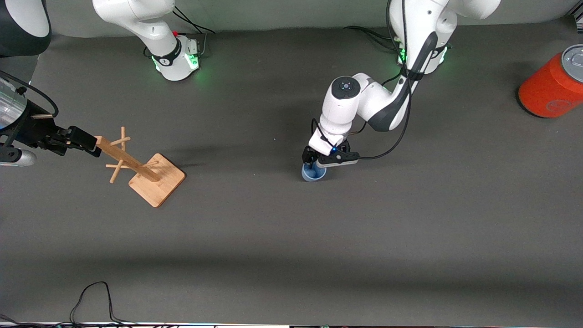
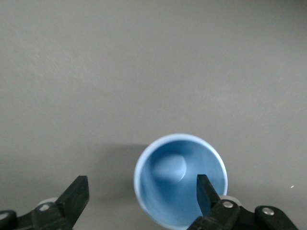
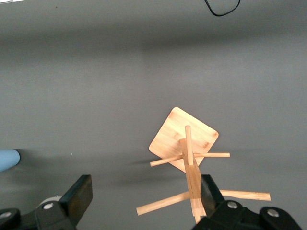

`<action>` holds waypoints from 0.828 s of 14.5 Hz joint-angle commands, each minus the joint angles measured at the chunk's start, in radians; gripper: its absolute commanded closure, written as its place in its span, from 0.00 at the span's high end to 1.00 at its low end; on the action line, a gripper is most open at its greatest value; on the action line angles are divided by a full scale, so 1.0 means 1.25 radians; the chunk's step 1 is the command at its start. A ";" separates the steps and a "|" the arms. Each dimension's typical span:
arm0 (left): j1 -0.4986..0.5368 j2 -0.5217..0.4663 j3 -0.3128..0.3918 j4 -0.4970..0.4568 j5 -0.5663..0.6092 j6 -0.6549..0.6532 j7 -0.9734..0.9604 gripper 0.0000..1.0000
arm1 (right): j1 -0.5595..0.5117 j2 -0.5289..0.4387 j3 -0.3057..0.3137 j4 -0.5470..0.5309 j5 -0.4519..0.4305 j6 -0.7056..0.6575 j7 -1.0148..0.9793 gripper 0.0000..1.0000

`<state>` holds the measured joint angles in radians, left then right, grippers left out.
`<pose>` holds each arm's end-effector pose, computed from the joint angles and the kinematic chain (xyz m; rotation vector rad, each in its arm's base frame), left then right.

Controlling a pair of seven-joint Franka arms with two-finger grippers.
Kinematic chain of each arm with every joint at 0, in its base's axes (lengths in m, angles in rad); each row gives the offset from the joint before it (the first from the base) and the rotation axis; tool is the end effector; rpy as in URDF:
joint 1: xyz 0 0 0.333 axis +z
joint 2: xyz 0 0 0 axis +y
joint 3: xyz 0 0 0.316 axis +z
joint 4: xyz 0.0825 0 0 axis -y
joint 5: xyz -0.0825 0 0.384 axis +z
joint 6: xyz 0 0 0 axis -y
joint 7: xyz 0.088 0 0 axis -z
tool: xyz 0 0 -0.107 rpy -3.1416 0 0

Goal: Rotate and upright cup with both arms

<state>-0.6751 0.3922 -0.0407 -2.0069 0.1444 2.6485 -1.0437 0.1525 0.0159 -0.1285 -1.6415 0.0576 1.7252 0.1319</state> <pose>0.4728 -0.4147 0.2844 2.9592 0.3183 0.3177 0.5719 0.0196 0.5960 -3.0747 0.1766 -0.0977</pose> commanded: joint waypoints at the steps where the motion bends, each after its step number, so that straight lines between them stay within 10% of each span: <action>1: 0.029 -0.049 0.003 0.022 0.013 -0.046 -0.009 1.00 | 0.003 -0.011 -0.005 -0.007 0.003 0.009 -0.011 1.00; 12: 0.399 -0.142 0.056 0.311 -0.118 -0.650 0.632 1.00 | 0.003 -0.009 0.002 -0.006 -0.003 0.000 -0.032 1.00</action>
<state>-0.2673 0.2103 0.0400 -1.6951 0.0360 1.9592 -0.3776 0.1528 0.0075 -0.1268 -1.6437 0.0576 1.7253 0.1237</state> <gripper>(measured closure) 0.000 0.000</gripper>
